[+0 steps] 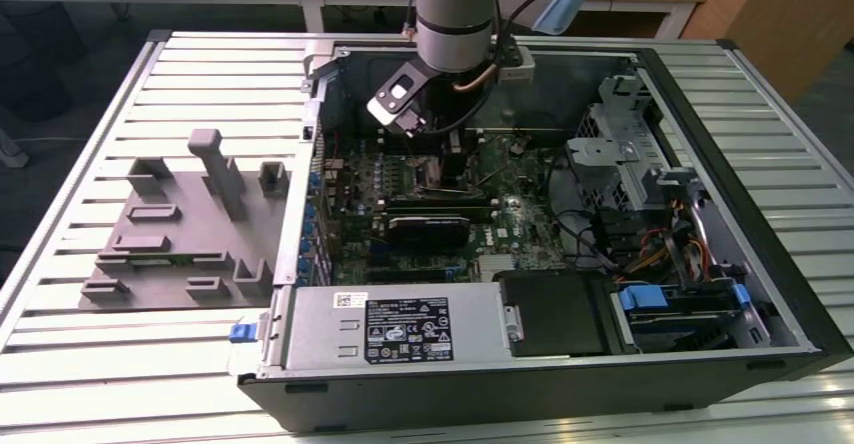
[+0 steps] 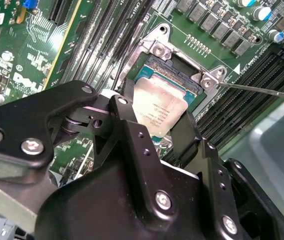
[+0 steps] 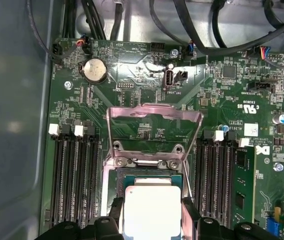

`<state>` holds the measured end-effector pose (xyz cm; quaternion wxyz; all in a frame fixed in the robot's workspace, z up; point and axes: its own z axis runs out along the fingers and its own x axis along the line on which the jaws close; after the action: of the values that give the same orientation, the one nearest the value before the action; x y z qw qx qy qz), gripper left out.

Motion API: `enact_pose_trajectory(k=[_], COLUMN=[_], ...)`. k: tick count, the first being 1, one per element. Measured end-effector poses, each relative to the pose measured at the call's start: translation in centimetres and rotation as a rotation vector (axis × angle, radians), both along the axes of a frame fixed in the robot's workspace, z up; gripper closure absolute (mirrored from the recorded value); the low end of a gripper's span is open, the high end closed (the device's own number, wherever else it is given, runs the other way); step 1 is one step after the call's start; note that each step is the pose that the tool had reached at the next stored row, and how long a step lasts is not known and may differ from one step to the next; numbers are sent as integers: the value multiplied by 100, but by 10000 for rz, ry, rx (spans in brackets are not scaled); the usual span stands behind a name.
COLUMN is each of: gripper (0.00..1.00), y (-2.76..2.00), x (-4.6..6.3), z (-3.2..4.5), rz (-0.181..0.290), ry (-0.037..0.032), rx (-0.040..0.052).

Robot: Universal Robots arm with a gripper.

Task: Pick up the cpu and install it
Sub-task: 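Place the cpu into insertion slot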

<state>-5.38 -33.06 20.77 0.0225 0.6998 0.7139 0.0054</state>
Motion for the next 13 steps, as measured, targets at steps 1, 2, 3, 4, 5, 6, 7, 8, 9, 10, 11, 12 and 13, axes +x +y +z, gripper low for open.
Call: enact_pose_trajectory(k=[1,2,3,4,5,6,7,8,9,10,11,12,13], gripper=[46,46,46,46,46,46,46,46,46,46,46,46,46], y=[0,0,0,1,1,1,2,3,5,8,12,17,21], x=[-5,-9,-12,-14,-15,-14,-15,-15,-15,-15,-16,-15,-15], z=[-6,-13,-19,-26,-32,-39,-47,-55,-63,-70,-75,-77,-82], rz=[-17,-32,-46,-62,-81,-99,-112,-121,-129,-138,-146,-147,-149], ry=[0,0,0,0,-1,-1,0,-1,-1,0,0,1,-1], rx=[-1,0,-1,-1,0,0,0,0,0,0,-1,-2,0])
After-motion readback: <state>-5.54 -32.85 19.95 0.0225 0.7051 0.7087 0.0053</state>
